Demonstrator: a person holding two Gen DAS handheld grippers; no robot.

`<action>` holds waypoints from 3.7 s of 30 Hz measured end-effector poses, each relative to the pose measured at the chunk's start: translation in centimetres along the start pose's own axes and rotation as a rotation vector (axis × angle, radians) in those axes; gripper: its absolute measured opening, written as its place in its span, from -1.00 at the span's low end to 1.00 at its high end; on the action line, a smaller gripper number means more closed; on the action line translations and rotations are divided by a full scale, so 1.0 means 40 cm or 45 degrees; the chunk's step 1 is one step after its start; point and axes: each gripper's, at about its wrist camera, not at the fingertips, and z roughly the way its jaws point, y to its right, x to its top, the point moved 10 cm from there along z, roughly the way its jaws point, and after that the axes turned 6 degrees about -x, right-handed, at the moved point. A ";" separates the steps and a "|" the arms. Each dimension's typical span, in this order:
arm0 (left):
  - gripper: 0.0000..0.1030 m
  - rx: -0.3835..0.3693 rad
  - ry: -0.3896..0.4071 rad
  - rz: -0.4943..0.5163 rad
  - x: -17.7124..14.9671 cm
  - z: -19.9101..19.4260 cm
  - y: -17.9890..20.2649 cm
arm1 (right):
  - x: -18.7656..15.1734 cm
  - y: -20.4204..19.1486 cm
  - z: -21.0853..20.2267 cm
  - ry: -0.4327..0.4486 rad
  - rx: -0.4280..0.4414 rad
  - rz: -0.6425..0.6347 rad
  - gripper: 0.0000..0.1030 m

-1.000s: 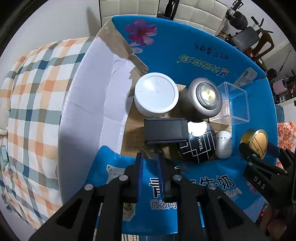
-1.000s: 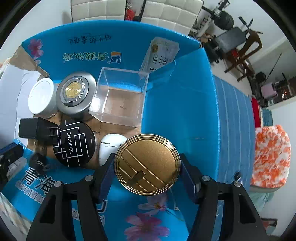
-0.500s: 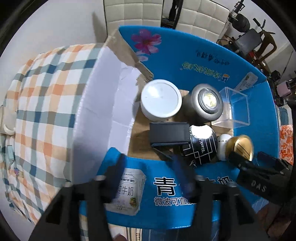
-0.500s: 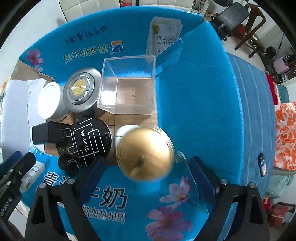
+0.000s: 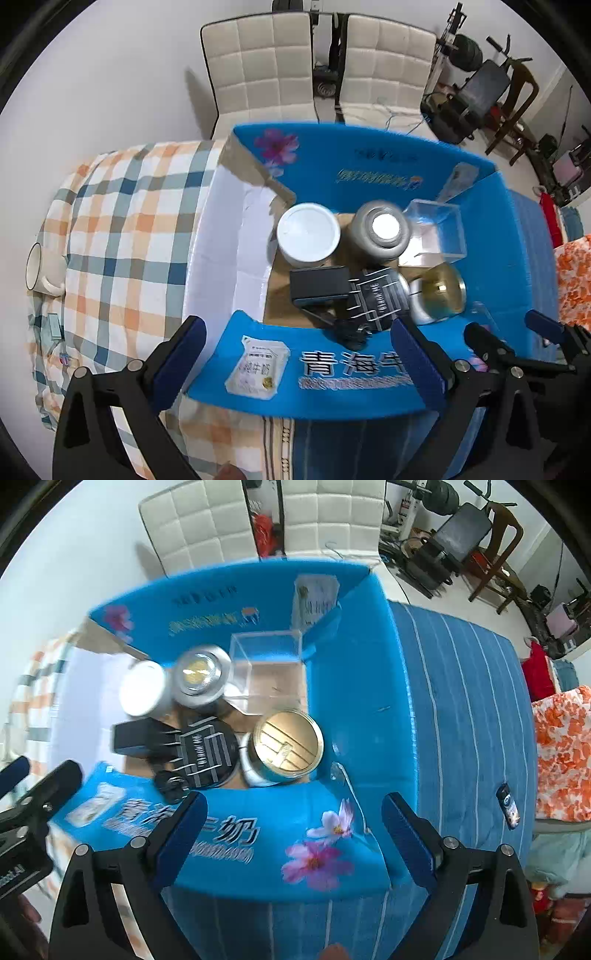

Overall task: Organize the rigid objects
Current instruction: 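Withdraw both tools and move the right tool toward the small bottle, then grasp the small blue-white bottle with the right tool, then carry the bottle into the blue box and release it beside the black case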

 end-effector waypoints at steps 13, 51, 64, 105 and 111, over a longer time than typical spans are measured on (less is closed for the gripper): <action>0.99 0.006 0.141 0.061 -0.023 -0.262 0.080 | -0.038 0.053 -0.303 0.185 0.087 0.004 0.89; 0.99 -0.064 0.073 0.037 -0.013 0.059 0.547 | -0.121 0.786 0.188 -0.133 -0.255 0.111 0.88; 0.99 -0.043 0.017 0.107 -0.015 0.123 0.607 | -0.158 0.818 0.340 -0.146 -0.156 0.251 -0.34; 0.99 0.013 -0.101 -0.166 -0.071 0.086 -0.088 | 0.068 -0.177 0.080 0.063 0.218 -0.125 -0.48; 0.99 0.015 -0.140 -0.114 -0.052 0.147 -0.086 | 0.101 -0.191 0.180 -0.003 0.087 -0.136 -0.48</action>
